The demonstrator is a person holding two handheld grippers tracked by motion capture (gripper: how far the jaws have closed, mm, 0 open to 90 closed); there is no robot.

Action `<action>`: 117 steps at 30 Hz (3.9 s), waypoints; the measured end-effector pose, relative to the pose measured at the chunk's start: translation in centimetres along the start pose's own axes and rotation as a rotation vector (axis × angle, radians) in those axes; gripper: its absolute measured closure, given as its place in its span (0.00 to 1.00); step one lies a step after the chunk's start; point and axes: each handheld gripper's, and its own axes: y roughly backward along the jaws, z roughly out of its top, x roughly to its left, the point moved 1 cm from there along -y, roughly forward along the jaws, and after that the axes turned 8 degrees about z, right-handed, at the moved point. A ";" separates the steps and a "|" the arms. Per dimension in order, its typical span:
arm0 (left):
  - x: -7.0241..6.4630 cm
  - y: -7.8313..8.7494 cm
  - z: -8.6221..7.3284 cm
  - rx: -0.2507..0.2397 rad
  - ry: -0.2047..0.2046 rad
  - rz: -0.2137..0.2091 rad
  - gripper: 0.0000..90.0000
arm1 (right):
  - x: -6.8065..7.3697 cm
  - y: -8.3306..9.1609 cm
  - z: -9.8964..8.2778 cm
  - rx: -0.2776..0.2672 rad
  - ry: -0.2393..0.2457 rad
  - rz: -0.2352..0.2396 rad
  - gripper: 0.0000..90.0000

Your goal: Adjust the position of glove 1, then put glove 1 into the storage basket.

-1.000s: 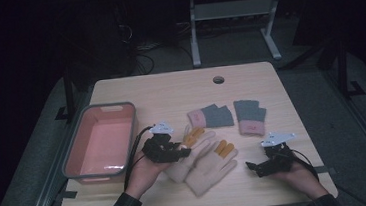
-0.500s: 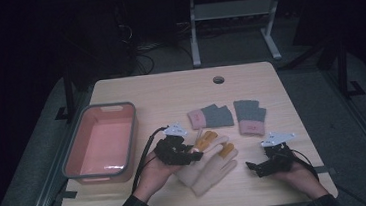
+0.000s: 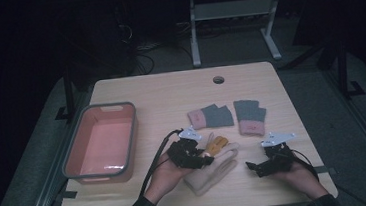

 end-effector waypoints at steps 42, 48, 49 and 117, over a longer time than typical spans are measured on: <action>-0.9 -2.6 -3.5 0.095 -0.098 0.068 0.14 | 0.0 0.0 0.0 0.001 -0.001 0.001 0.02; -1.5 -3.6 -3.8 0.130 -0.152 0.104 0.13 | 0.0 0.0 0.0 0.001 0.001 0.003 0.02; -1.6 -3.6 -3.8 0.134 -0.170 0.114 0.13 | 0.1 0.0 0.0 0.001 0.000 0.003 0.02; 4.6 4.7 -2.0 -0.009 0.079 0.028 0.78 | 0.1 0.0 0.0 0.000 0.001 0.003 0.02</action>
